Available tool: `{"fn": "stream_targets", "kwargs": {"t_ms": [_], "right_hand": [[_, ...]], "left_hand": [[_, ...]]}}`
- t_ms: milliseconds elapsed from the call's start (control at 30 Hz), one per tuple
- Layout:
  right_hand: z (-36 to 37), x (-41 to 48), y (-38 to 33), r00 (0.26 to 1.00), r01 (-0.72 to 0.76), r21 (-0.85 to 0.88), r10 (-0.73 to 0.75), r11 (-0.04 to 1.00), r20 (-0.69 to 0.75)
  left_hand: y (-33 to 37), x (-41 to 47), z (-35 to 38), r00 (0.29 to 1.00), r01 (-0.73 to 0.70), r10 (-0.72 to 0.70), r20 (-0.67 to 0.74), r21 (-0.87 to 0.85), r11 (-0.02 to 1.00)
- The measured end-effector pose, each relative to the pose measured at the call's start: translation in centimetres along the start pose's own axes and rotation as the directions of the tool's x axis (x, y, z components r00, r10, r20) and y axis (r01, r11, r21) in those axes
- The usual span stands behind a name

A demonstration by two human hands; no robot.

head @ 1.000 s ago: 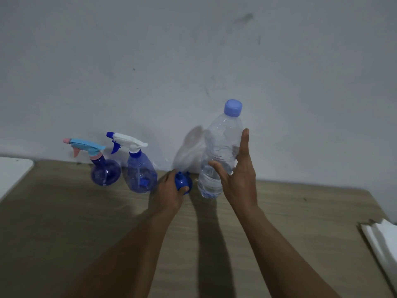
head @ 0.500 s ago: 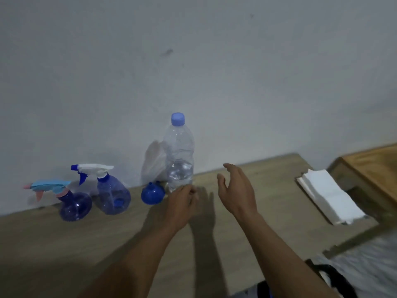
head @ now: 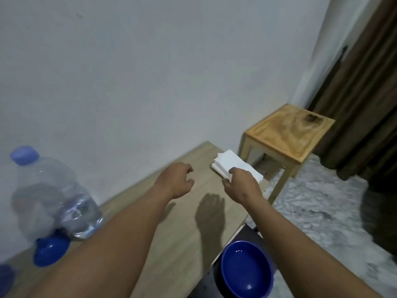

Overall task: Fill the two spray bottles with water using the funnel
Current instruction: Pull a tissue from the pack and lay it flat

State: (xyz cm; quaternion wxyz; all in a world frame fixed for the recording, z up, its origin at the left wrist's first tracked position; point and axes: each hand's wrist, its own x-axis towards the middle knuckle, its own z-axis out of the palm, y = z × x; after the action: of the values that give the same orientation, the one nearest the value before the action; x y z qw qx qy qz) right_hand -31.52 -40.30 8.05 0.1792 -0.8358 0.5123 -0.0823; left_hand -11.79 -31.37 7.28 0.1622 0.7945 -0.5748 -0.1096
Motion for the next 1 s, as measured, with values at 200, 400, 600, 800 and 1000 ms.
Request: {"fn": "stream_targets", "kwargs": {"t_ms": [200, 400, 600, 800, 1000], "right_hand": [[0.7, 5.4, 6.0, 0.998, -0.039, -0.028, 0.041, 0.999, 0.044], [2.9, 8.9, 8.6, 0.996, 0.018, -0.041, -0.014, 0.999, 0.091], [4.5, 10.5, 9.5, 0.998, 0.031, -0.049, -0.028, 0.998, 0.061], [4.0, 11.2, 9.8, 0.995, 0.006, -0.041, -0.002, 0.999, 0.097], [3.7, 11.7, 10.3, 0.992, -0.029, 0.051, 0.022, 0.998, 0.128]], "left_hand": [[3.0, 8.8, 4.7, 0.995, -0.067, 0.064, 0.071, 0.036, 0.997], [4.8, 14.7, 8.7, 0.983, -0.143, 0.132, 0.127, 0.085, 0.986], [5.5, 17.0, 10.6, 0.961, -0.227, 0.194, 0.195, 0.161, 0.96], [5.7, 18.0, 10.4, 0.957, -0.22, 0.181, 0.227, 0.162, 0.962], [6.0, 18.4, 10.0, 0.952, -0.205, 0.167, 0.255, 0.128, 0.97]]}}
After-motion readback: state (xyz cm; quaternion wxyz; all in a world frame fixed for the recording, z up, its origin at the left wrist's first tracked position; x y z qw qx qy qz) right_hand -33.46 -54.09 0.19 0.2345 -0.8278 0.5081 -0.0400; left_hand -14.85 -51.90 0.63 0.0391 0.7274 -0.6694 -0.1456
